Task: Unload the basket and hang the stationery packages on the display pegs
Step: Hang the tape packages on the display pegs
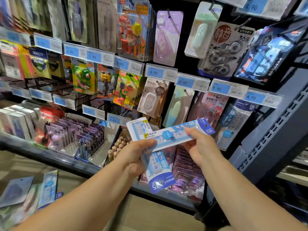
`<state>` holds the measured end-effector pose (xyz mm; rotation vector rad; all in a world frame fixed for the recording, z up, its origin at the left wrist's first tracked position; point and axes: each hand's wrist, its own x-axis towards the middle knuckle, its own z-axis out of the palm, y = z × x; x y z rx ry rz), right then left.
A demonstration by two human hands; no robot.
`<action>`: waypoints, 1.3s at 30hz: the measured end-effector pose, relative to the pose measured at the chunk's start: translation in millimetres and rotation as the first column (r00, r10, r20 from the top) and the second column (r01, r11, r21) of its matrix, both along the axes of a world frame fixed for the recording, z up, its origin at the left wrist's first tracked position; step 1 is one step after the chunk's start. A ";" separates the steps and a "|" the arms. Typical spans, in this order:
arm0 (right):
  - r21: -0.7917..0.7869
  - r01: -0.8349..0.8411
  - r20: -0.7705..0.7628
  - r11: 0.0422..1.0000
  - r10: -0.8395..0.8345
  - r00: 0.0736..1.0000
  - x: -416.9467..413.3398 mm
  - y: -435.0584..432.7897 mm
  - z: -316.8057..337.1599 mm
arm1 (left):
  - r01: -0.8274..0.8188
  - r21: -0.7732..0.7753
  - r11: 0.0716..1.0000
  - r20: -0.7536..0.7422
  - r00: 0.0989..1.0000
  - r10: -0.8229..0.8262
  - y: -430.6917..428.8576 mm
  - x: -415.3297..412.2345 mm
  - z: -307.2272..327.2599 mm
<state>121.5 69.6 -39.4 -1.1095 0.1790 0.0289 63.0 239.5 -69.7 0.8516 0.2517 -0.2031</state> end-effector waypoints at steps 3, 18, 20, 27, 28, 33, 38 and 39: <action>-0.043 -0.075 0.053 0.996 0.077 0.996 -8.3 14.8 1.1 | 0.013 0.024 1.000 0.007 1.000 -0.013 -9.1 -1.3 8.4; -0.254 0.342 0.306 0.905 -0.261 0.916 2.5 -105.4 -3.8 | 0.055 -0.072 0.996 -0.046 0.997 -0.058 -36.1 3.3 4.6; -0.336 0.400 0.320 0.853 -0.296 0.900 5.5 -116.6 -7.3 | 0.082 -0.086 0.993 -0.052 0.995 -0.087 -47.8 6.2 10.4; -0.534 0.441 0.353 0.721 -0.284 0.891 22.4 -135.3 -5.8 | 0.133 -0.046 0.990 -0.069 0.988 -0.136 -77.5 16.0 26.0; -0.540 0.456 0.360 0.707 -0.296 0.885 25.6 -136.0 -5.5 | 0.137 -0.038 0.990 -0.074 0.987 -0.140 -79.4 17.2 27.6; -0.542 0.509 0.356 0.669 -0.367 0.860 41.2 -135.1 -6.0 | 0.150 -0.045 0.988 -0.083 0.985 -0.153 -84.5 21.4 31.3; -0.650 0.565 0.340 0.508 -0.472 0.814 53.0 -129.3 -8.9 | 0.120 -0.079 0.990 -0.094 0.987 -0.127 -83.8 26.7 29.6; -0.684 0.571 0.333 0.454 -0.502 0.798 53.6 -127.3 -9.1 | 0.103 -0.100 0.990 -0.096 0.989 -0.113 -83.2 27.1 30.6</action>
